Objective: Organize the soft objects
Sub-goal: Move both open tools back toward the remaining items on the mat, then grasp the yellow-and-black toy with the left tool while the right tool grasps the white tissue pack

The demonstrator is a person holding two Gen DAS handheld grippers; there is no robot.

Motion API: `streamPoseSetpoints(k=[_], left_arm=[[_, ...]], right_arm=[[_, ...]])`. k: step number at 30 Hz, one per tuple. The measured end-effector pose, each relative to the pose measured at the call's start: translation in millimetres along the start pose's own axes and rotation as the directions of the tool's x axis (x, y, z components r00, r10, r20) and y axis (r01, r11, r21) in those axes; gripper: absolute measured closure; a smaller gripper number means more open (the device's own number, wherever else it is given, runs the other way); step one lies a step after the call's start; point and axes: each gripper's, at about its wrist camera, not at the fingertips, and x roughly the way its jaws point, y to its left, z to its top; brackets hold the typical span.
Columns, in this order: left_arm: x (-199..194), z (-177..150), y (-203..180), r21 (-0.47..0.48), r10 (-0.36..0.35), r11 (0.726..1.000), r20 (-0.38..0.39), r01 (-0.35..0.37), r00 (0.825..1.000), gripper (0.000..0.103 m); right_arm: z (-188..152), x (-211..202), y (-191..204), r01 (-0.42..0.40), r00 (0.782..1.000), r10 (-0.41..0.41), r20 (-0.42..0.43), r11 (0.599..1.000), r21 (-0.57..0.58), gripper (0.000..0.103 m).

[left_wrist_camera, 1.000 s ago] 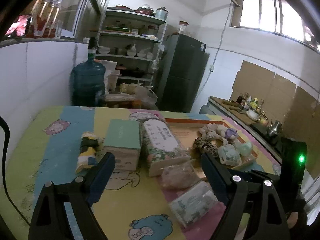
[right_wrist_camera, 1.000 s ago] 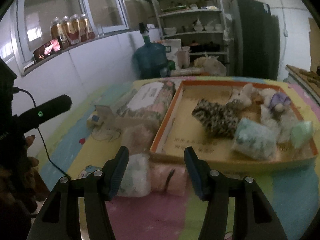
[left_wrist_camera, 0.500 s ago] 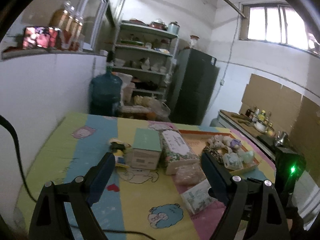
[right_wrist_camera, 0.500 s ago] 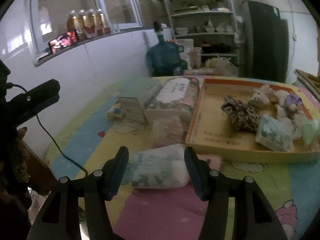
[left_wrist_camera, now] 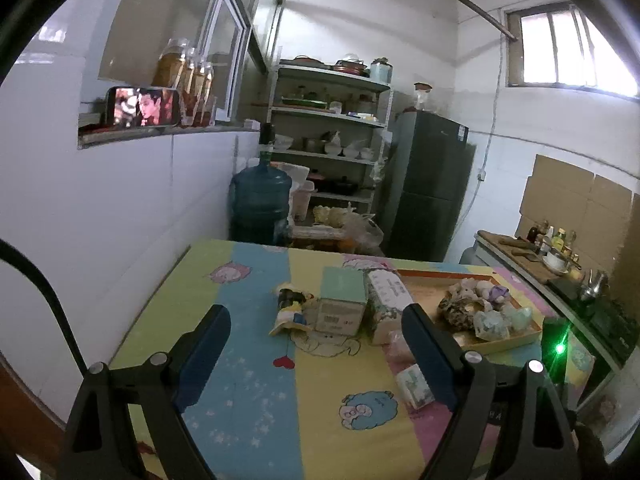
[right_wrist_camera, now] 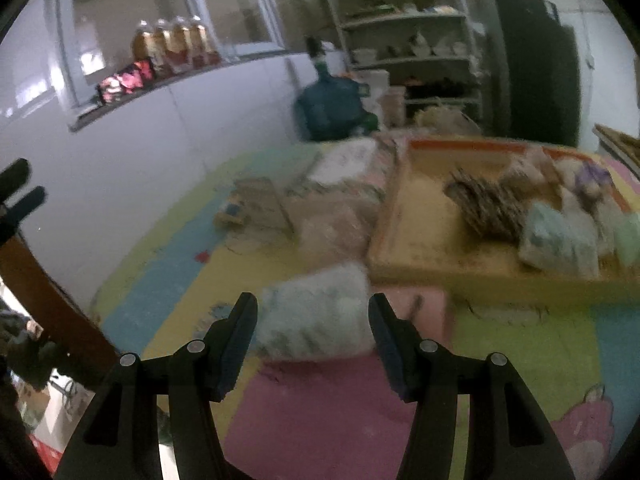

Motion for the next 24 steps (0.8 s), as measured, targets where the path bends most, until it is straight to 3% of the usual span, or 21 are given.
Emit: streamPoseSetpoints(k=[6,10,14,15,17,19,24], left_arm=[[3,-9,-1,0.037,0.015,0.999,-0.035,-0.014,0.999,0.016],[16,-23,5,0.035,-0.003,0.999,-0.071,0.005,0.997,0.016],[41,-39,18,-0.022,-0.034,0.999,-0.122,0.032,0.992,0.016],[47,-41,20,-0.034,-0.046,0.999,-0.129,0.042,0.991,0.016],[57,-44,22,-0.044,-0.064,0.997,-0.131,0.058,0.989,0.016],[66,-45,22,-0.050,-0.088,0.995,-0.133,0.082,0.987,0.016],[86,-46,24,-0.057,-0.145,0.989,-0.130,0.138,0.981,0.016]], right_arm=[[-15,12,25,-0.116,0.992,0.114,-0.046,0.992,-0.043,0.043],[-16,28,49,-0.208,0.975,0.200,-0.099,0.975,-0.081,0.044],[-18,31,57,-0.390,0.910,0.368,-0.191,0.916,-0.094,0.044],[-17,28,54,-0.406,0.904,0.384,-0.185,0.909,-0.096,0.043],[-7,19,47,-0.361,0.930,0.345,-0.128,0.923,-0.134,0.043],[4,14,45,-0.303,0.953,0.293,-0.077,0.933,-0.194,0.027],[26,43,60,-0.301,0.952,0.256,-0.168,0.885,-0.355,0.023]])
